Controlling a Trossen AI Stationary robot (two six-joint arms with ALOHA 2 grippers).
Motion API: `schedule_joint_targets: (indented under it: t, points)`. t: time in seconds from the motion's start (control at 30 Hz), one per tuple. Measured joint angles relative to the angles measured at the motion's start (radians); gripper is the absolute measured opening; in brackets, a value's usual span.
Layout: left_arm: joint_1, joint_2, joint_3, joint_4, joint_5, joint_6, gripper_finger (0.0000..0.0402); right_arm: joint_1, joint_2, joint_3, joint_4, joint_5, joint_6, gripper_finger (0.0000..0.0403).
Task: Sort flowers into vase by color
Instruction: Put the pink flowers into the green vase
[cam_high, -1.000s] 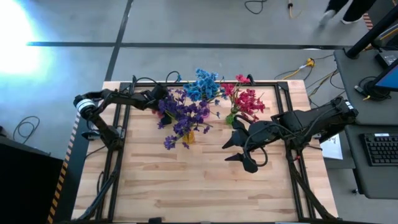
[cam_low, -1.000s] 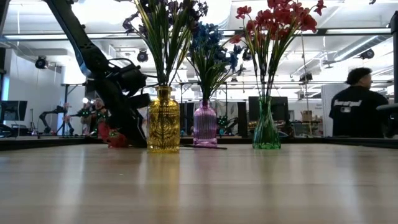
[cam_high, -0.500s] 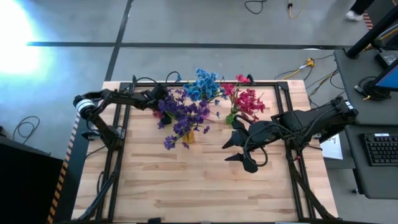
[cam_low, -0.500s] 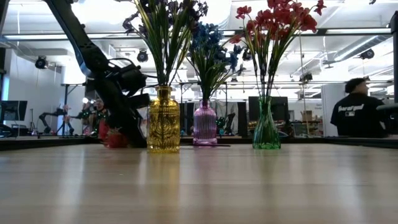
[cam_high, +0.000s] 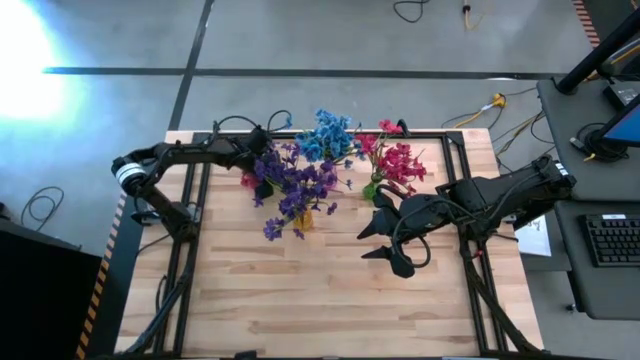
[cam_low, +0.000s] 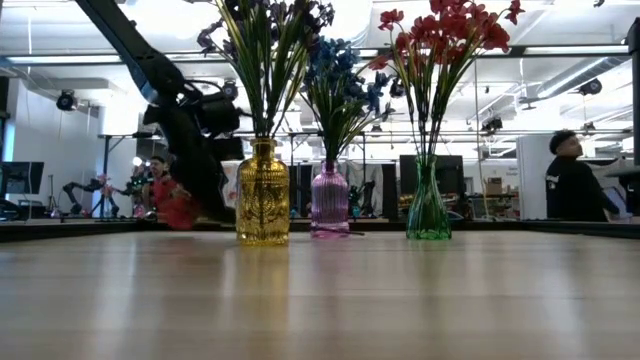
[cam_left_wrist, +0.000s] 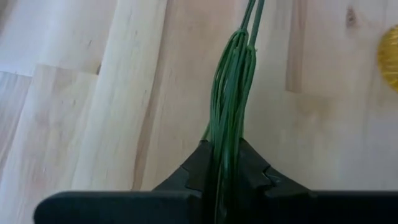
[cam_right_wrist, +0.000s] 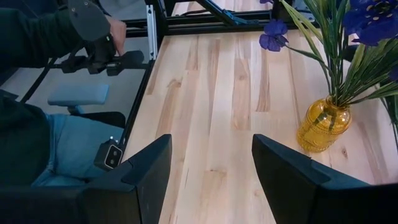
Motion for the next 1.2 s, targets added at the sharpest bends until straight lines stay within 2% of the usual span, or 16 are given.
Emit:
schedule_joint_targets:
  t: [0.4, 0.8, 1.2]
  points:
    - [0.0, -0.064, 0.086, -0.23, 0.005, -0.003, 0.0025, 0.0, 0.0, 0.0, -0.001, 0.0, 0.0, 0.0215]
    - [-0.001, -0.202, 0.095, -0.368, -0.013, -0.144, 0.0025, 0.0, 0.0, 0.0, 0.0, 0.0, -0.008, 0.0215]
    - [-0.001, -0.329, 0.095, -0.421, -0.303, -0.287, 0.0025, 0.0, 0.0, 0.0, 0.0, 0.0, -0.009, 0.0215]
